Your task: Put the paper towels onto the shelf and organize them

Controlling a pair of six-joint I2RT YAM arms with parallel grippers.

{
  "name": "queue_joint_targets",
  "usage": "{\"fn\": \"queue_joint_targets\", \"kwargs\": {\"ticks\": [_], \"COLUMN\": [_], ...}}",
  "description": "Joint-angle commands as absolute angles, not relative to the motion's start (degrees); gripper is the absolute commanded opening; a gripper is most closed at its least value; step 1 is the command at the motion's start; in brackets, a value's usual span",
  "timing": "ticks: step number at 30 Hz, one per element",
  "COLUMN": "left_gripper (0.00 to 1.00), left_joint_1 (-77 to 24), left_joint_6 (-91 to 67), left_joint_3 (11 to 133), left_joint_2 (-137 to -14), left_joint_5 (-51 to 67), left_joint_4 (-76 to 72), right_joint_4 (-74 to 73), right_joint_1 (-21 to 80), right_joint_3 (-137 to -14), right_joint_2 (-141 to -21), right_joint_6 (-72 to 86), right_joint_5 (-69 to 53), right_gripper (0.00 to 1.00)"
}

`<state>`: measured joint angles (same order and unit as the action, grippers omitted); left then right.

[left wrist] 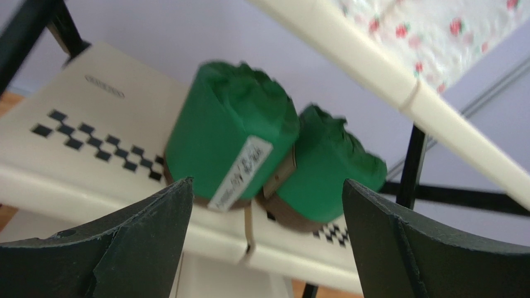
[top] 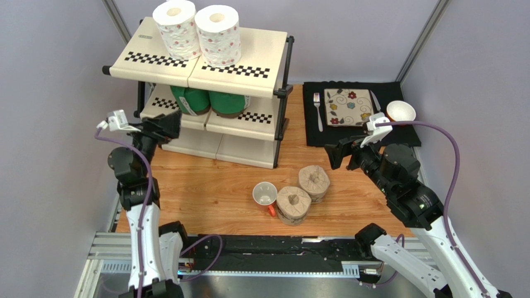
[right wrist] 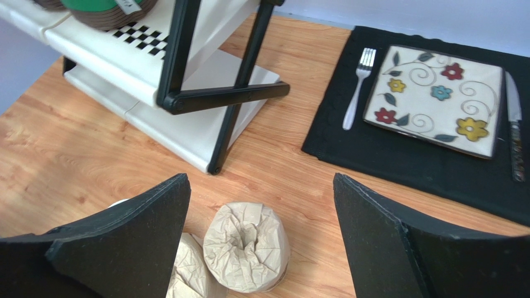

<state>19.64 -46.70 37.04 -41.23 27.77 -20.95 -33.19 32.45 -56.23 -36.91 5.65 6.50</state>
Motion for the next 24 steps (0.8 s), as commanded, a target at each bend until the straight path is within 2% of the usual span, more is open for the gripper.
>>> {"fn": "queue_joint_targets", "kwargs": {"ticks": [1, 7, 14, 16, 20, 22, 24], "left_gripper": [0.98, 0.98, 0.98, 0.98, 0.99, 0.99, 0.99], "left_joint_1": [12.7, 1.9, -13.4, -21.4, -44.0, -49.7, -54.2], "left_joint_6": [-36.0, -34.5, -33.2, -31.3, -25.1, -22.7, -22.5], "left_joint_3": [34.7, 28.9, 24.3, 23.8, 25.6, 26.5, 26.5], "left_joint_2": [-32.3, -24.5, -22.4, -23.9, -30.8, -34.9, -37.5], "left_joint_5": [27.2, 26.7, 17.0, 12.9, -6.3, -12.0, -12.3], "left_joint_4": [-2.6, 5.1, 6.2, 4.8, 2.7, 0.5, -3.1], "right_joint_4": [-32.8, -33.1, -33.9, -34.4, -35.0, -35.4, -35.6], "right_joint_1": [32.6, 32.6, 32.6, 32.6, 32.5, 32.6, 32.6], "right_joint_3": [-59.2, -59.7, -59.4, -59.5, -59.7, -59.8, -59.8], "right_joint_2": [-36.0, -35.6, -34.4, -34.3, -33.6, -33.2, -33.0], "right_joint_6": [7.6, 9.2, 10.3, 10.3, 10.2, 9.9, 9.7], "right_joint_5": [12.6, 13.5, 13.7, 14.0, 14.6, 15.3, 15.8], "right_gripper": [0.9, 0.9, 0.89, 0.9, 0.9, 0.9, 0.9]}}
